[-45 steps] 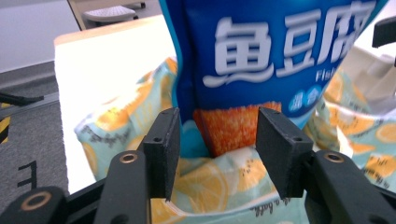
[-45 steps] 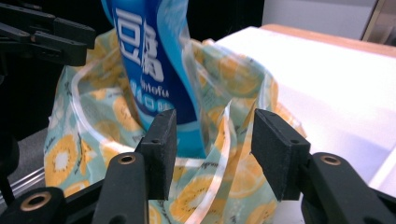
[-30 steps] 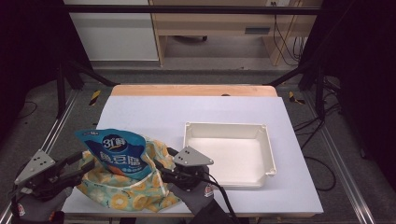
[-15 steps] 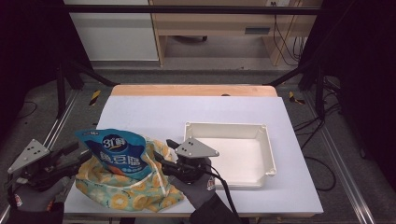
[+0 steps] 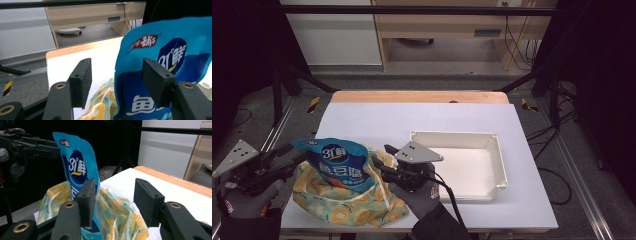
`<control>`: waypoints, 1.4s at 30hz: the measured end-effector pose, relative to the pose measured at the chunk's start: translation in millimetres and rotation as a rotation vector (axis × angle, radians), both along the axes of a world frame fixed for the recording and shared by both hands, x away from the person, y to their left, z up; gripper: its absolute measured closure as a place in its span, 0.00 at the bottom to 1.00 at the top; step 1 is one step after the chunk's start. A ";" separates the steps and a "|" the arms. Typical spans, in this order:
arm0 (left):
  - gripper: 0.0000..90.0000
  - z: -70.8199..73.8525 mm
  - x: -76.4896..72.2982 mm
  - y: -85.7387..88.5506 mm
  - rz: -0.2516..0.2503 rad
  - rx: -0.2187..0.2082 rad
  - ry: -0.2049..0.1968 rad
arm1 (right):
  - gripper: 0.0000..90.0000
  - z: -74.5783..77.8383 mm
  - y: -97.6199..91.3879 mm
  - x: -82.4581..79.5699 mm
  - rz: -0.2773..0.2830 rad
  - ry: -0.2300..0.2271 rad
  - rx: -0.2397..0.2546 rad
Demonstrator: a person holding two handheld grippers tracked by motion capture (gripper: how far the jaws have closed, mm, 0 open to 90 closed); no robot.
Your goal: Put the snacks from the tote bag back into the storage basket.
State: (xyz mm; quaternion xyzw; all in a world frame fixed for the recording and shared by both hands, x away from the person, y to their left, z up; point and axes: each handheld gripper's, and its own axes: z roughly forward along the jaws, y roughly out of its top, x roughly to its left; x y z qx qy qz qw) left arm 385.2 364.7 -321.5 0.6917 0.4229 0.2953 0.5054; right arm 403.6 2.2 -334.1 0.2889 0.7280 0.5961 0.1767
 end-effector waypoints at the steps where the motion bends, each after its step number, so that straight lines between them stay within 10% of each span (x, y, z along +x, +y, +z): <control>1: 0.47 1.0 0.3 -0.7 0.002 0.002 -0.005 | 0.59 0.8 0.9 0.8 0.001 0.002 -0.001; 42: 1.00 4.7 5.2 -10.8 -0.025 0.000 -0.008 | 1.00 3.7 45.0 23.4 0.038 0.034 -0.057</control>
